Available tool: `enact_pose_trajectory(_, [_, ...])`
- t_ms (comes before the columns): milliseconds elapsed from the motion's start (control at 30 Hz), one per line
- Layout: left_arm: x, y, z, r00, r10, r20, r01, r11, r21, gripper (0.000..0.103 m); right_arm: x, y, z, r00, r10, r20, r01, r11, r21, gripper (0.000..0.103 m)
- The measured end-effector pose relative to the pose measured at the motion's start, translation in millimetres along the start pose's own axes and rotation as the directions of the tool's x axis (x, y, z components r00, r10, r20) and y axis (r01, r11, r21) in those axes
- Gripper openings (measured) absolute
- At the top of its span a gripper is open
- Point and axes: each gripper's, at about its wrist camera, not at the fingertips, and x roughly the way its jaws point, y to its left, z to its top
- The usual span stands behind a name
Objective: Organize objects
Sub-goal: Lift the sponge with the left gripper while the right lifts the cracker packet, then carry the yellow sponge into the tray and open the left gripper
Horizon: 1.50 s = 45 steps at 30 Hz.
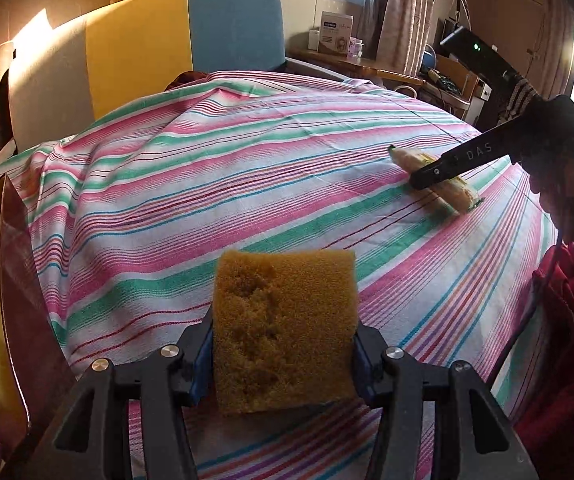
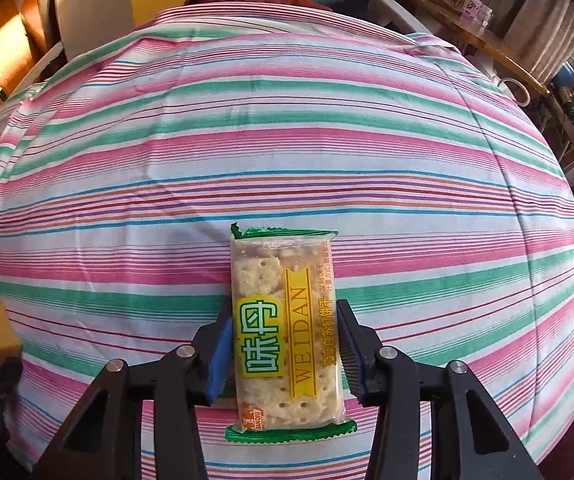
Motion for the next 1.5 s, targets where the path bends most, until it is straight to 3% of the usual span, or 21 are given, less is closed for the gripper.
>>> enact_pose_trajectory(167, [-1.2,2.7,-1.9,1.000,-0.014,0.010,0.014,1.000,-0.013,0.055,-13.3,72.9,-3.6,0.993,0.117,0.034,-0.114,0.991,-0.076,0.047])
enact_pose_trajectory(333, [-3.2,4.3,-4.3,1.000,-0.018,0.019,0.018,1.000,-0.016,0.055,2.7,112.5,-19.2,0.991,0.124,0.043,-0.117,0.983,-0.140,0.048])
enact_pose_trajectory(600, [-3.6,2.5,-4.7,1.000,-0.002,0.018,0.002,1.000,-0.011,0.054,5.7,112.9,-19.8,0.988,0.125,0.086,-0.109,0.979,-0.171,0.048])
enact_pose_trajectory(800, [-9.9,2.4,-3.4,0.999,0.050,0.001,-0.050,0.999,-0.014,0.054,6.0,110.7,-20.0,0.986,0.137,0.097,-0.117,0.975,-0.188,0.050])
enact_pose_trajectory(1167, [-80.4,7.9,22.7,0.989,0.079,0.125,-0.071,0.995,-0.068,0.054,6.4,112.4,-20.7,0.985,0.130,0.109,-0.106,0.973,-0.203,0.051])
enact_pose_trajectory(1500, [-111.4,43.6,25.7,0.984,0.123,0.127,-0.099,0.979,-0.179,0.054,6.5,113.0,-22.2,0.985,0.126,0.121,-0.099,0.974,-0.204,0.051])
